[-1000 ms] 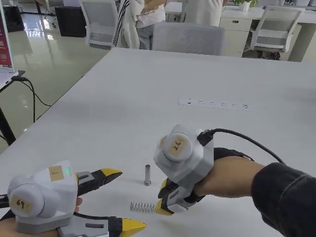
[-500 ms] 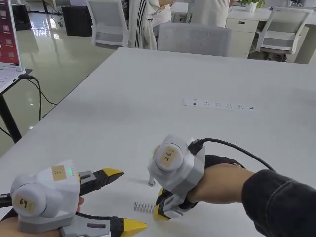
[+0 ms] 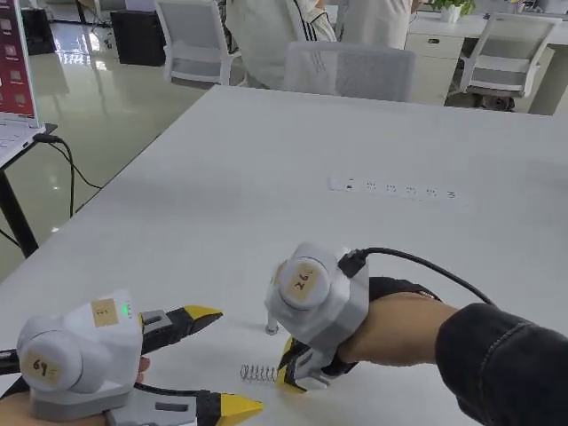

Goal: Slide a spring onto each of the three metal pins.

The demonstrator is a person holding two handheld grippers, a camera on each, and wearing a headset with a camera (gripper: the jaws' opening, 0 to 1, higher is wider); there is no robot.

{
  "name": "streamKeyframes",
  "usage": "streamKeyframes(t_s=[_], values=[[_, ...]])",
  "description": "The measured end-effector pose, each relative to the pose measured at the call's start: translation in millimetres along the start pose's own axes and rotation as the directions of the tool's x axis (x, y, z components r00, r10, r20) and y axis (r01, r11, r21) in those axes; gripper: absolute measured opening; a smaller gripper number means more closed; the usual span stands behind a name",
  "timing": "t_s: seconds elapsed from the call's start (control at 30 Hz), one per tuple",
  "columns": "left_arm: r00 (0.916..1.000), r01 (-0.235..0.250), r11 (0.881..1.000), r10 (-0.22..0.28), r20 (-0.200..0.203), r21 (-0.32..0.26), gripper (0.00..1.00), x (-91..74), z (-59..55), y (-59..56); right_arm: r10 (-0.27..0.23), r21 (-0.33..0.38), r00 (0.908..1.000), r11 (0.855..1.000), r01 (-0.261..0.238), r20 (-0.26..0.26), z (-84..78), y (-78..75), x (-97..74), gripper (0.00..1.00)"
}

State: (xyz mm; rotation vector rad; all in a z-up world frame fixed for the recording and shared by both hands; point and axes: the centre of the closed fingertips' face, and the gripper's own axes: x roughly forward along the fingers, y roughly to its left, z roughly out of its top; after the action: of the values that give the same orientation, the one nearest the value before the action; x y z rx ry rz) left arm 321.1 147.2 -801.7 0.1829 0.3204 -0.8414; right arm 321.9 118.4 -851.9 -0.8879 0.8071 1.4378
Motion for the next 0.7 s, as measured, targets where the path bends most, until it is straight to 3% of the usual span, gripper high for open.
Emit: streamKeyframes(t_s=[0.2, 0.4, 0.7], values=[[0.9997, 0.024, 1.000, -0.024, -0.006, 0.009, 0.61, 3.8, 0.5, -6.1, 0.019, 0.021, 0.9998, 1.000, -0.019, 0.009, 1.1, 3.8, -15.3, 0.08], [0.9983, 0.058, 0.998, -0.058, -0.008, 0.029, 0.50, 7.0, 2.0, -12.3, 0.051, 0.026, 0.9987, 0.998, -0.051, 0.007, 2.9, 12.0, -31.7, 0.08], [0.9935, 0.113, 0.990, -0.113, -0.012, 0.089, 0.26, 10.8, 3.8, -24.5, 0.077, 0.024, 0.9969, 0.997, -0.077, -0.014, 4.3, 20.8, -41.2, 0.08]])
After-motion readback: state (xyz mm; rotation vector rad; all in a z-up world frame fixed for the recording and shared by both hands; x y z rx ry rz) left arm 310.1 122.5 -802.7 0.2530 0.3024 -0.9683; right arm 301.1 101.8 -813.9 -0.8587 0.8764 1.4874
